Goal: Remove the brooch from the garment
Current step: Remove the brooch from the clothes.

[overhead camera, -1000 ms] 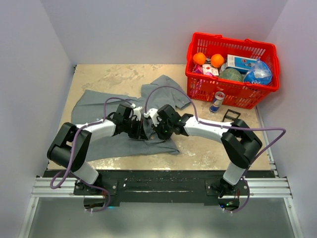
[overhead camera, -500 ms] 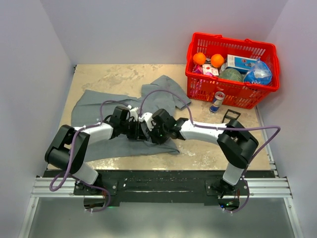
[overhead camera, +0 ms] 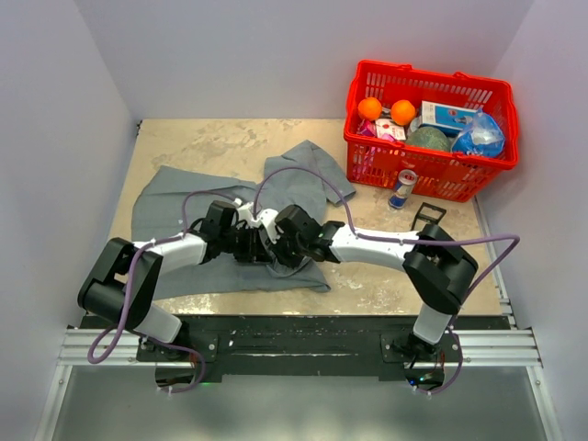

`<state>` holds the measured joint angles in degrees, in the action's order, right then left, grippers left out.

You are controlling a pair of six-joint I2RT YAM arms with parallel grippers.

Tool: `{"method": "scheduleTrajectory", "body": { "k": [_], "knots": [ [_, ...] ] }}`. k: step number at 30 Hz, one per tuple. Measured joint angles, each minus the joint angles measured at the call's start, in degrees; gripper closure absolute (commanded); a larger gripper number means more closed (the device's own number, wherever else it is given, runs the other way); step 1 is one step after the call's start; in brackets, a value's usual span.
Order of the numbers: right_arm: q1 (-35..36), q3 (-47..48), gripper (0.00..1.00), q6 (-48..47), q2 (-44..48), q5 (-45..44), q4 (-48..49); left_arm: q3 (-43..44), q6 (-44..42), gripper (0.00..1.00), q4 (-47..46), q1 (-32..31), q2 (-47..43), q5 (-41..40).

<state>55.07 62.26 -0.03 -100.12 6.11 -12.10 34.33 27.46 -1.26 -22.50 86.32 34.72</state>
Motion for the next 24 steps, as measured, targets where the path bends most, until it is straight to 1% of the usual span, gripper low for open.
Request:
{"method": "scheduleTrajectory", "body": {
  "k": [2, 10, 15, 24],
  "knots": [
    [-0.33, 1.2, 0.74, -0.37, 0.0, -0.68, 0.15, -0.15, -0.02, 1.0, -0.04, 0.0, -0.04, 0.0],
    [-0.42, 1.81, 0.71, -2.51, -0.28, -1.92, 0.57, -0.61, 0.02, 1.0, -0.87, 1.11, -0.11, 0.02],
    [-0.37, 1.81, 0.71, -3.78, -2.25, -3.26, 0.63, -1.44, 0.63, 1.0, -1.29, 2.8, -0.11, 0.68],
    [-0.33, 3.32, 0.71, -4.22, -4.37, -4.57, 0.57, -1.44, 0.68, 1.0, -2.19, 2.95, -0.07, 1.77]
  ]
}}
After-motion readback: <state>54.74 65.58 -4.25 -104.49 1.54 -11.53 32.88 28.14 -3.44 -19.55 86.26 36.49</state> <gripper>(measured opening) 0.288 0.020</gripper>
